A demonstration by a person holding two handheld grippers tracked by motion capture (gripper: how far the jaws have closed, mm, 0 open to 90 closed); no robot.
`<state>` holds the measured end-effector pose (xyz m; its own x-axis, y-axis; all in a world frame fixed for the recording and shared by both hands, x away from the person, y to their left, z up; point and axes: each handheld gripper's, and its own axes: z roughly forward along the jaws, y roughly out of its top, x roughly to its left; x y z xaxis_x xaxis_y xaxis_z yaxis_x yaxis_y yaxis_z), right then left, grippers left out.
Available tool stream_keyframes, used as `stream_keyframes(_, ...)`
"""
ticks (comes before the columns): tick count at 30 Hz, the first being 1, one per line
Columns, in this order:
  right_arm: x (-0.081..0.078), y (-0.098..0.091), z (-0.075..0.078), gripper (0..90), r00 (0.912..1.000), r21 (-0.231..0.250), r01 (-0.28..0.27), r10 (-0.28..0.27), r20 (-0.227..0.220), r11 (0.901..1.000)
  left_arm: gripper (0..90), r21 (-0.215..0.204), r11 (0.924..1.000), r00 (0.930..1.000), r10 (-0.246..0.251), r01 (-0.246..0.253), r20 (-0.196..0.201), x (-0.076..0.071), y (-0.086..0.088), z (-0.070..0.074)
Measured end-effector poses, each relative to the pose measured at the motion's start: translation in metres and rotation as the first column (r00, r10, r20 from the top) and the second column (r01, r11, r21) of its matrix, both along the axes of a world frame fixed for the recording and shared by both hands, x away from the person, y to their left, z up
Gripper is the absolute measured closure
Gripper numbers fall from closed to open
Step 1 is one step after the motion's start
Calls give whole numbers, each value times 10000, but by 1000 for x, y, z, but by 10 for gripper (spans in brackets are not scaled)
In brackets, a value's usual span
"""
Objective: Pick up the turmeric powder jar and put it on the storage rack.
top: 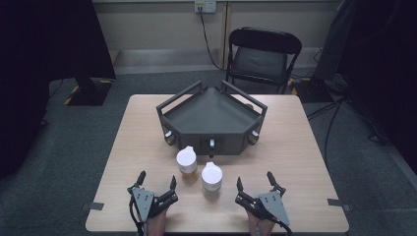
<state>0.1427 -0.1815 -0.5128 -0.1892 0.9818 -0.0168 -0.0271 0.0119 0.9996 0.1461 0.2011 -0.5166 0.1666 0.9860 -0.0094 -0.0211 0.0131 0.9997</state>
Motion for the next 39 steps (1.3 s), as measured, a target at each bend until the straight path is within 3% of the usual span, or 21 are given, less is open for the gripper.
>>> stream_keyframes(39, 0, 1, 0, 9, 10000, 9, 45, -45, 4, 10000, 0, 7, 10000, 10000, -72, 72, -1, 1, 1, 0)
